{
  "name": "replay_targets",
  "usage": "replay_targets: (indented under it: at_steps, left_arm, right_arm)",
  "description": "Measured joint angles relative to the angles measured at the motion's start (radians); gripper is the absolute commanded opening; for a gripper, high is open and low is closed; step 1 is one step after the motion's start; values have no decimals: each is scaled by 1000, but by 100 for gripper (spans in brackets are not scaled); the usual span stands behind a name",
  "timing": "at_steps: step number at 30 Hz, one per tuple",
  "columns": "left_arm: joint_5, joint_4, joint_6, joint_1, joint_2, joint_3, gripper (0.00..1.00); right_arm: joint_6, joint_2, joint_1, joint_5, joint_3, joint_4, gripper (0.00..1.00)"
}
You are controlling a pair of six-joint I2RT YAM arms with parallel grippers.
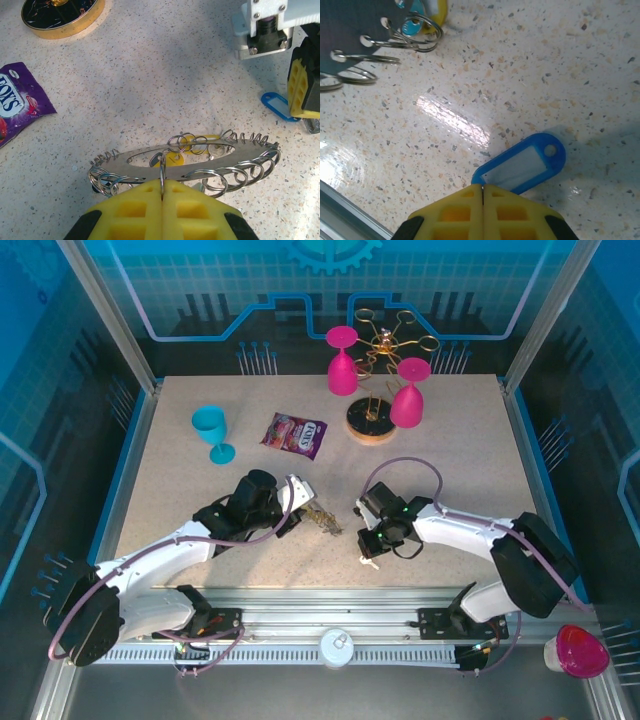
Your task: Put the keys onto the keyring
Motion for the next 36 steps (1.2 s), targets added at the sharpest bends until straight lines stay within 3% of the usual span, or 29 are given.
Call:
replay_targets:
  at_steps: [7, 16, 26, 36]
  left_arm:
    - [4, 3, 3, 0, -16, -1, 0]
    - [69, 58, 9, 0, -43, -34, 0]
    - [166, 96, 13, 0, -49, -53, 0]
    - [215, 132, 13, -4, -49, -69, 0]
  right_arm:
    - [-85, -194, 6, 0, 0, 6, 0]
    - [-339, -420, 13, -13, -46, 182, 0]
    - [-432, -322, 13, -210, -11, 364, 0]
    - [-429, -233, 13, -315, 19, 467, 0]
